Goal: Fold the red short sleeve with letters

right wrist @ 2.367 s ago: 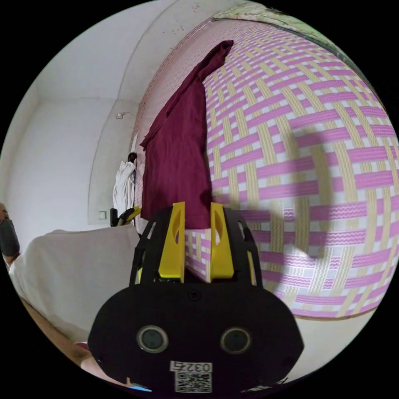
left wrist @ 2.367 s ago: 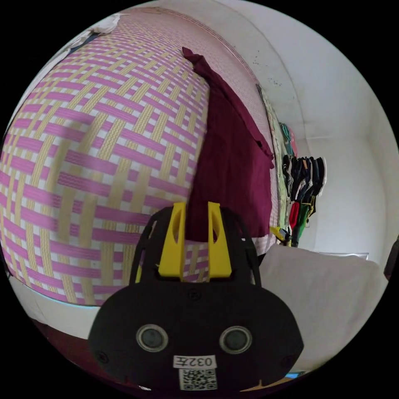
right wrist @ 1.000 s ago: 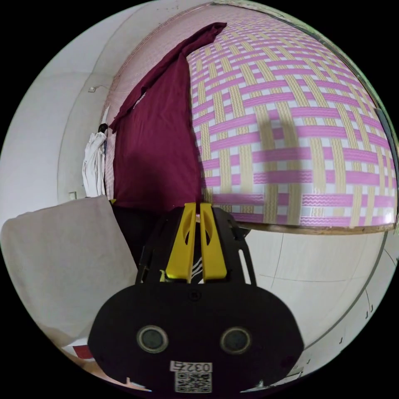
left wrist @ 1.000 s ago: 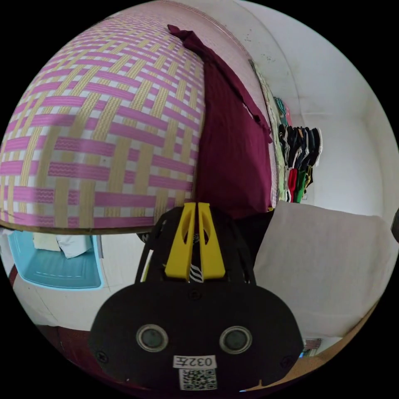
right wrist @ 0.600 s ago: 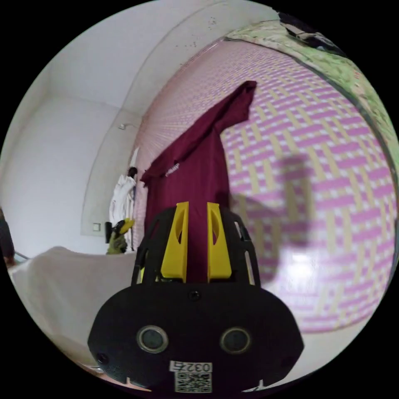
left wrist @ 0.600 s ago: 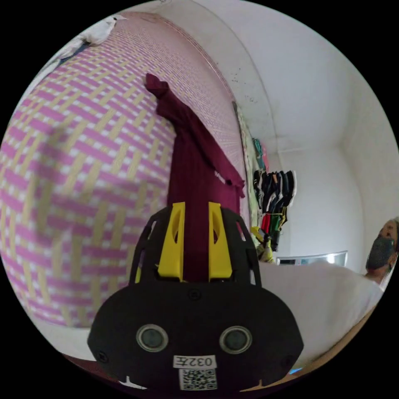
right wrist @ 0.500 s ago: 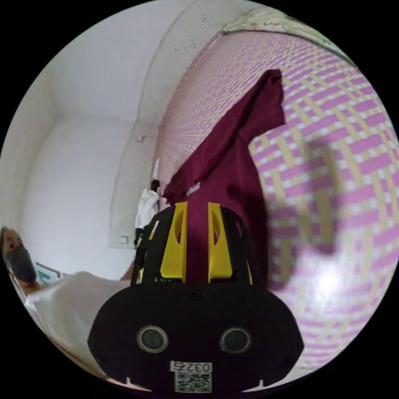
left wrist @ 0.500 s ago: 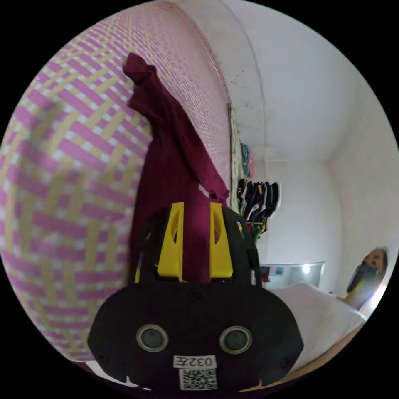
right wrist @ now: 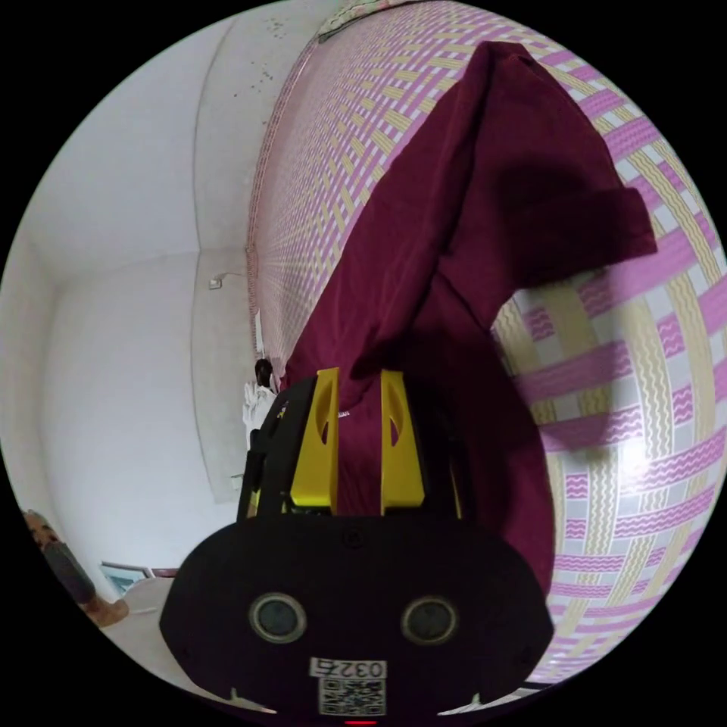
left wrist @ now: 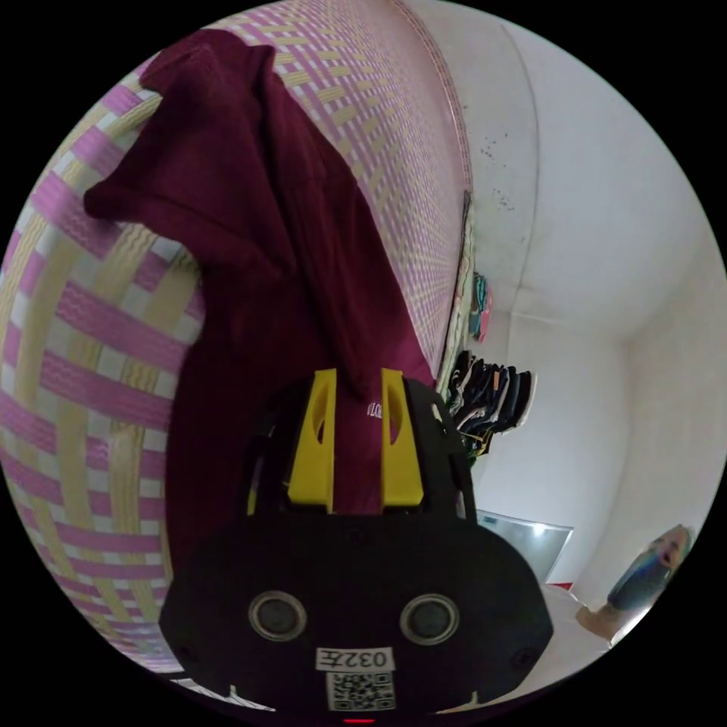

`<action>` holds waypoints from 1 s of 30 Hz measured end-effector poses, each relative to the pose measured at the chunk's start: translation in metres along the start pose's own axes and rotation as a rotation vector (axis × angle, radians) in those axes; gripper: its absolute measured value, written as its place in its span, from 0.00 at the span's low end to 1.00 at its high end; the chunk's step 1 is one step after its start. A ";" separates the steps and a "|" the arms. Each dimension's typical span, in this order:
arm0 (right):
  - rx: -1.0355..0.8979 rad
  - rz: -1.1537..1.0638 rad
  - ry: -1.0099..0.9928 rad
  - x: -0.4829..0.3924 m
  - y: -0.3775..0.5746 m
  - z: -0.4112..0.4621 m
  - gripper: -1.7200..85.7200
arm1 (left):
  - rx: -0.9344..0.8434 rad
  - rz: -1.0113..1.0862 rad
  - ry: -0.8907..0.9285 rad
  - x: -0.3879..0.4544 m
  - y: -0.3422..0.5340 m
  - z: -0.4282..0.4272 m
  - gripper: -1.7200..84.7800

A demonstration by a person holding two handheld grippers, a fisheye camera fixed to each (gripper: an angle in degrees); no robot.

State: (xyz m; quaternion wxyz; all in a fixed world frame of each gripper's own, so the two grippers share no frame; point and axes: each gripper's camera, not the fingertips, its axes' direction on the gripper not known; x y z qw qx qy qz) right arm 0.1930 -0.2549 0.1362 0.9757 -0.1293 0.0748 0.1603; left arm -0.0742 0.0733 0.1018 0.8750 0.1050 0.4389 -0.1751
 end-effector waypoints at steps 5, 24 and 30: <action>0.031 -0.015 0.019 -0.008 0.000 0.003 0.04 | 0.027 -0.001 0.000 0.012 -0.007 -0.011 0.02; 0.215 -0.346 0.159 -0.123 -0.097 0.000 0.11 | 0.153 0.256 0.051 0.158 -0.130 -0.041 0.02; 0.233 -0.353 0.242 -0.086 -0.033 -0.029 0.11 | 0.282 0.289 -0.227 0.156 -0.047 -0.120 0.01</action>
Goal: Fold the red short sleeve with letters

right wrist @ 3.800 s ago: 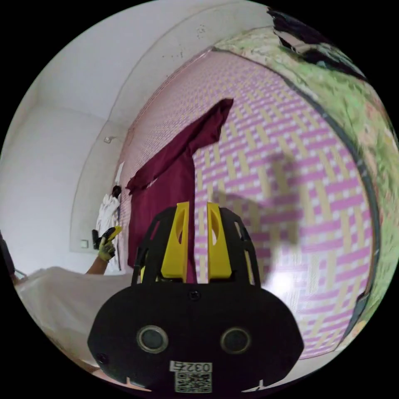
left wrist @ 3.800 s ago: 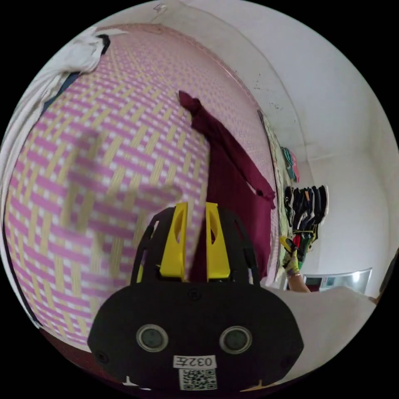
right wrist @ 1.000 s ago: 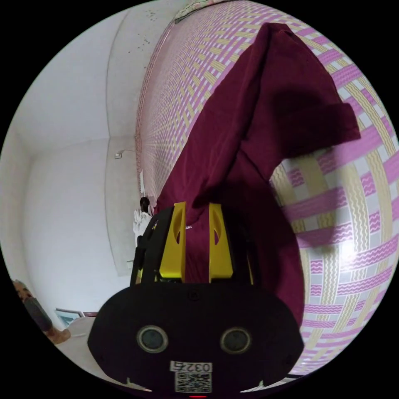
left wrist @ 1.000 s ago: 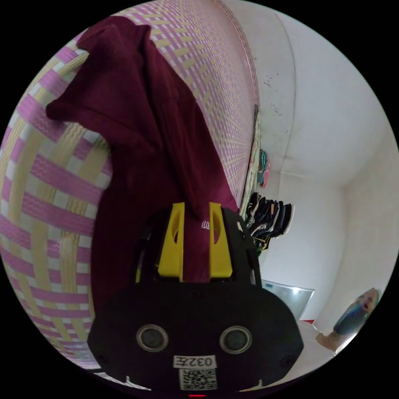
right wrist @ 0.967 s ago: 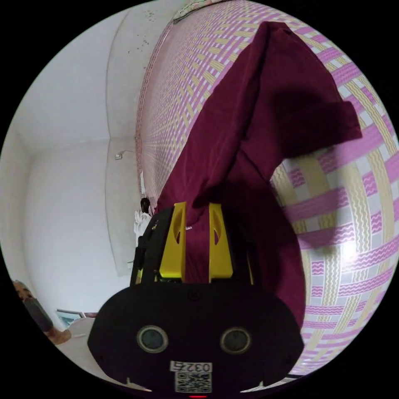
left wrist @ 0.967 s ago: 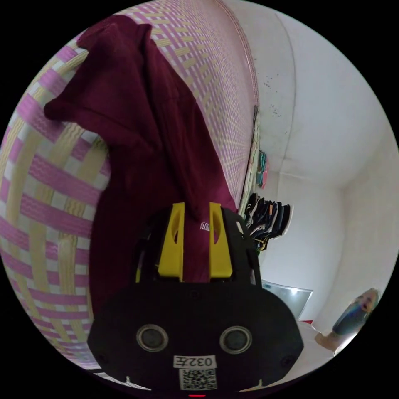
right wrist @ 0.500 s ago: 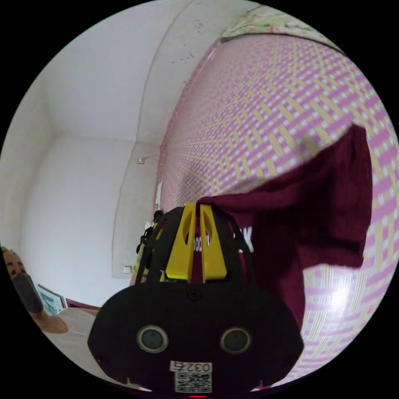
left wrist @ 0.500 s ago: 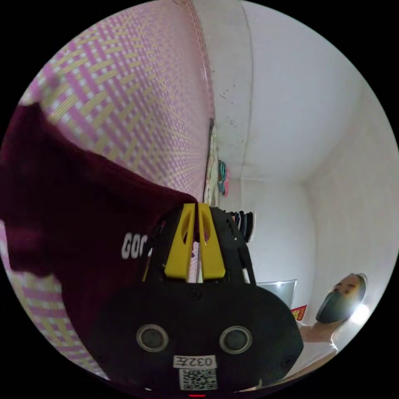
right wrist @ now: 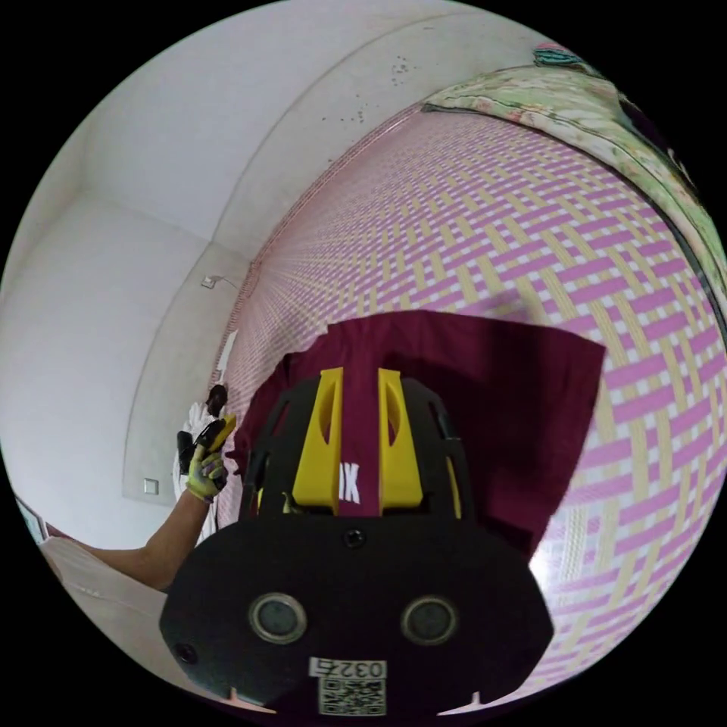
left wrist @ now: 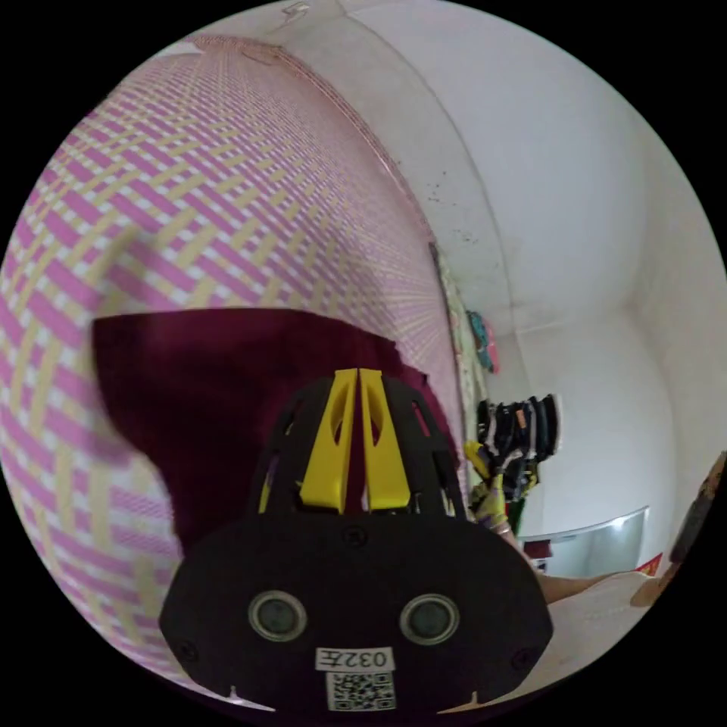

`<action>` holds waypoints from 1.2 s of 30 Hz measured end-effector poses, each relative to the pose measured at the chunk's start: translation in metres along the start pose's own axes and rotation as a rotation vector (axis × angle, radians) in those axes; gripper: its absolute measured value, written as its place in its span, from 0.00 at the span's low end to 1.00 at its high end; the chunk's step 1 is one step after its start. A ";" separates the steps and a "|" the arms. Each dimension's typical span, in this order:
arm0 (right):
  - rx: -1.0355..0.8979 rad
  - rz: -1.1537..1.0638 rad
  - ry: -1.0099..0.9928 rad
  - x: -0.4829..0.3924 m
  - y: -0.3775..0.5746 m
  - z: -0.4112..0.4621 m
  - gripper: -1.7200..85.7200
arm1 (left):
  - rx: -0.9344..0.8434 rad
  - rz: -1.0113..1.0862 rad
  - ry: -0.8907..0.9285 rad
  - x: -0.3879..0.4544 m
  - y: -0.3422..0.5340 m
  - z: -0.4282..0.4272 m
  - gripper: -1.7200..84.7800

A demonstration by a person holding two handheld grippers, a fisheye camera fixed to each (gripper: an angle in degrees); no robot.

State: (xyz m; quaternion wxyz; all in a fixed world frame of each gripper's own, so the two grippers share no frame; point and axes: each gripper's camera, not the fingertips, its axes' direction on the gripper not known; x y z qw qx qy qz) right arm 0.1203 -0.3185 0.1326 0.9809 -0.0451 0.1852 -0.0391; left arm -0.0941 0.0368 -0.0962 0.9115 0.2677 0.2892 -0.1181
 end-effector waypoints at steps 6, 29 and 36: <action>-0.053 0.057 0.136 0.023 0.031 -0.016 0.10 | -0.036 -0.029 -0.247 0.000 0.014 -0.058 0.01; -0.209 0.044 0.172 -0.039 0.319 -0.148 0.05 | -0.636 0.698 -0.258 0.403 0.248 -0.021 0.01; -0.208 -0.004 0.411 -0.066 0.382 -0.183 0.01 | -0.687 0.878 -0.352 0.480 0.265 -0.024 0.01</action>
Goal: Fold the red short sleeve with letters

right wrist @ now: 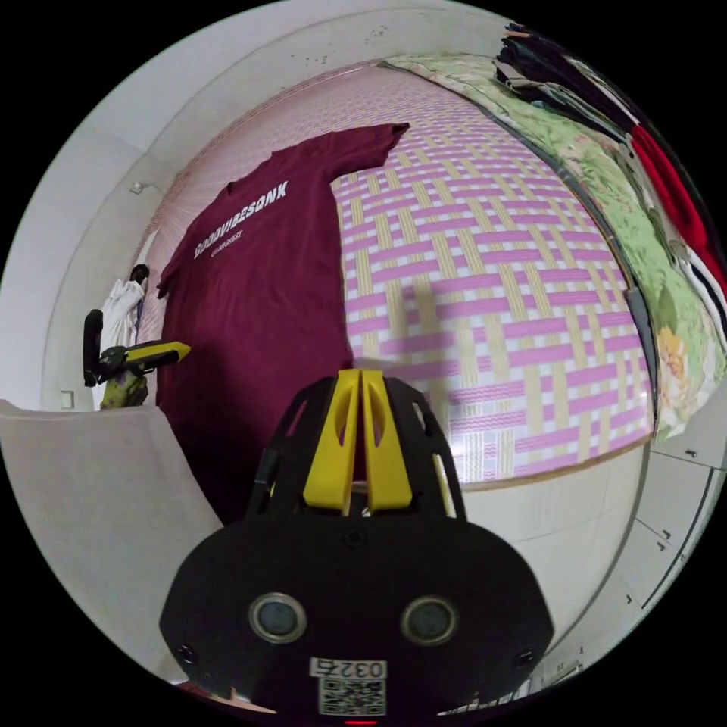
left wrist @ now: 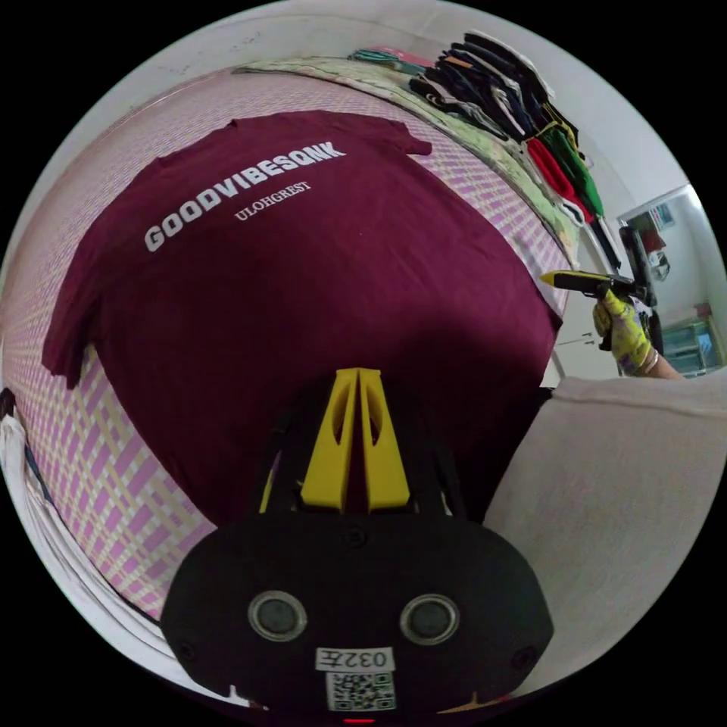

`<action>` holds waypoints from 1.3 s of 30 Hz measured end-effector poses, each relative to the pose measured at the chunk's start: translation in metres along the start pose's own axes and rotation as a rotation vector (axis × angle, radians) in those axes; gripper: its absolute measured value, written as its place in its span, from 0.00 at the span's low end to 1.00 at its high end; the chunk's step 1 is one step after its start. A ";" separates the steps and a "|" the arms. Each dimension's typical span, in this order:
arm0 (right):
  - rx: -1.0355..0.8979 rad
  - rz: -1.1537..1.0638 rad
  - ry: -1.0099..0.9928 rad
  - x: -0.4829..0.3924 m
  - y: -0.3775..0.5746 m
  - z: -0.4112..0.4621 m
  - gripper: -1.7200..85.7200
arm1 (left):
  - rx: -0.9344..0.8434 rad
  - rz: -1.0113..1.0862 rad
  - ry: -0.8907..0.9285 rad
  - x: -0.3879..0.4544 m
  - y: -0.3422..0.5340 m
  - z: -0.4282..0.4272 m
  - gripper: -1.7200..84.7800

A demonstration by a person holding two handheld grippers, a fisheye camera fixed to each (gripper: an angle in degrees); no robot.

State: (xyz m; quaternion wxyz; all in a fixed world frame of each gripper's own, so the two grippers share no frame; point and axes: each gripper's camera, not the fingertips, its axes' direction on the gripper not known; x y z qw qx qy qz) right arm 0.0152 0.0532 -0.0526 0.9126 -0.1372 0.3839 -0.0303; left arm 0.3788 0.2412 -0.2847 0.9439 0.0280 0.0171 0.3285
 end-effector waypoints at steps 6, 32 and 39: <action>0.023 0.064 -0.065 -0.010 0.047 -0.017 0.01 | 0.001 0.125 0.006 0.028 -0.020 -0.037 0.01; 0.053 0.012 -0.294 0.063 0.141 -0.073 0.08 | -0.025 0.409 -0.278 0.272 -0.417 -0.093 0.09; 0.045 0.012 -0.329 0.055 0.155 -0.076 0.11 | -0.071 0.441 -0.354 0.291 -0.424 -0.077 0.09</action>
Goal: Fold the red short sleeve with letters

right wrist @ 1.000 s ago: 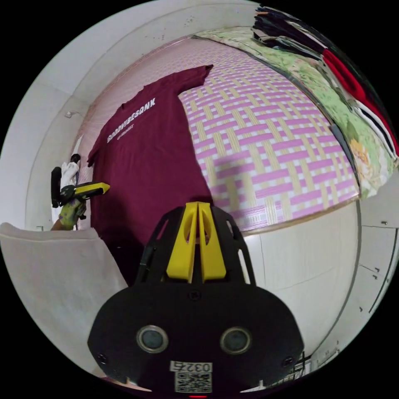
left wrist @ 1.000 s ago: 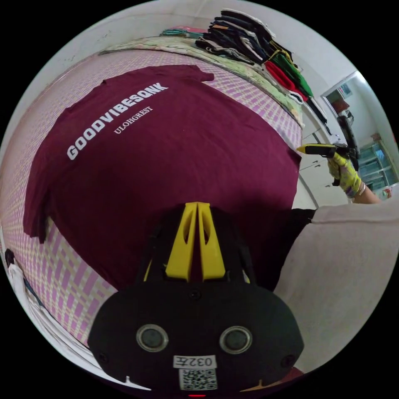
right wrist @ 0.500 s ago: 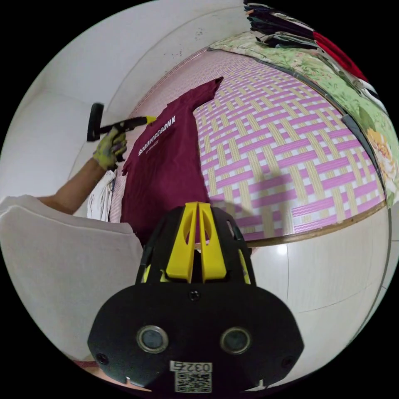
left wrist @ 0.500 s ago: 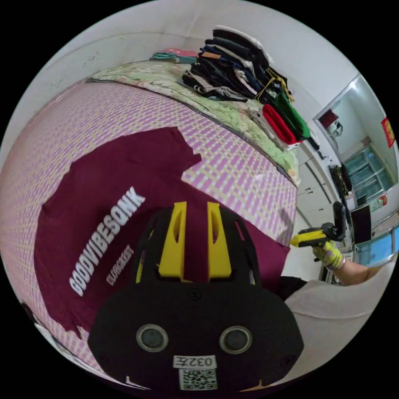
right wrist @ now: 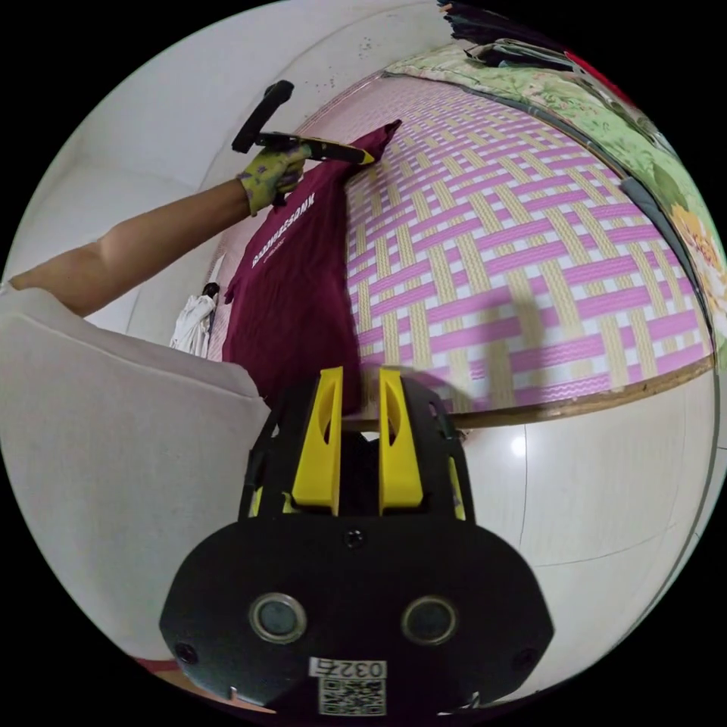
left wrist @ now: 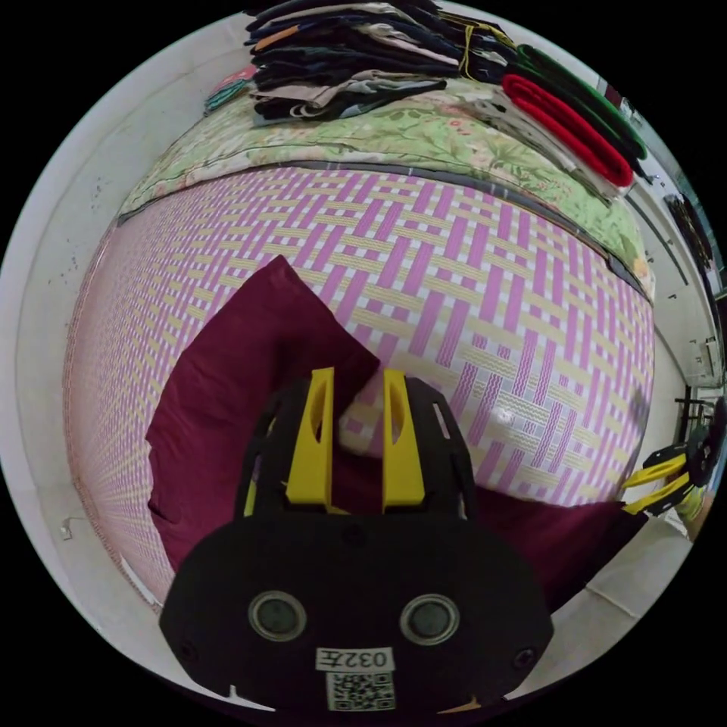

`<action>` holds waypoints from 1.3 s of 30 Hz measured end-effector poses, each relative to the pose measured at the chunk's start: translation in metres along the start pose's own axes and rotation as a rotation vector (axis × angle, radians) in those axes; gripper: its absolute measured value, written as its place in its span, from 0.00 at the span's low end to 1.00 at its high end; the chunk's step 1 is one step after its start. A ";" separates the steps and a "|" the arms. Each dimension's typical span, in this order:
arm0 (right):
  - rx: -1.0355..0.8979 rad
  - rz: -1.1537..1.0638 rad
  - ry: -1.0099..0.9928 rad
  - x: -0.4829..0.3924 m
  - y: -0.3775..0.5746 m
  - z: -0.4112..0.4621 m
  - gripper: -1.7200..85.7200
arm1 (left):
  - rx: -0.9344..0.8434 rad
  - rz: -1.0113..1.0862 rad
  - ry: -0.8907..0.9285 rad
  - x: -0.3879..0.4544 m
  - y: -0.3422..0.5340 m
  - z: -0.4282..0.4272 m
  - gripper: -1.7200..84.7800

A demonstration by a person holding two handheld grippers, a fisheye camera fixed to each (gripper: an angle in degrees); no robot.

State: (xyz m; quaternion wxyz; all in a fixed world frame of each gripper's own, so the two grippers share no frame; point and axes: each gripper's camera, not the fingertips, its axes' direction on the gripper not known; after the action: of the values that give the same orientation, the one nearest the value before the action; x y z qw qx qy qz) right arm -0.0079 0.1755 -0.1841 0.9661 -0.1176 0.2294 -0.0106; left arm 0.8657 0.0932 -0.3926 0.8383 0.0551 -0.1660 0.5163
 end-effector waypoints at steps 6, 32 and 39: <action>0.014 0.007 0.097 -0.026 0.014 0.006 0.10 | -0.001 0.014 -0.029 -0.003 0.011 0.010 0.03; 0.002 -0.463 0.571 -0.263 0.057 0.079 0.01 | 0.736 -1.182 0.978 -0.300 0.542 0.225 0.00; -0.043 -0.402 0.470 -0.250 0.039 0.098 0.01 | 0.750 -1.150 1.083 -0.323 0.551 0.265 0.00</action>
State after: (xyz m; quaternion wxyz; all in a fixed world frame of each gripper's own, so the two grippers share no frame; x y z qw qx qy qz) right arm -0.1893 0.2535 0.0021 0.8624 -0.1756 0.4189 -0.2233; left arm 0.1870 0.0030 -0.2959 0.8591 0.1496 0.4894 -0.0110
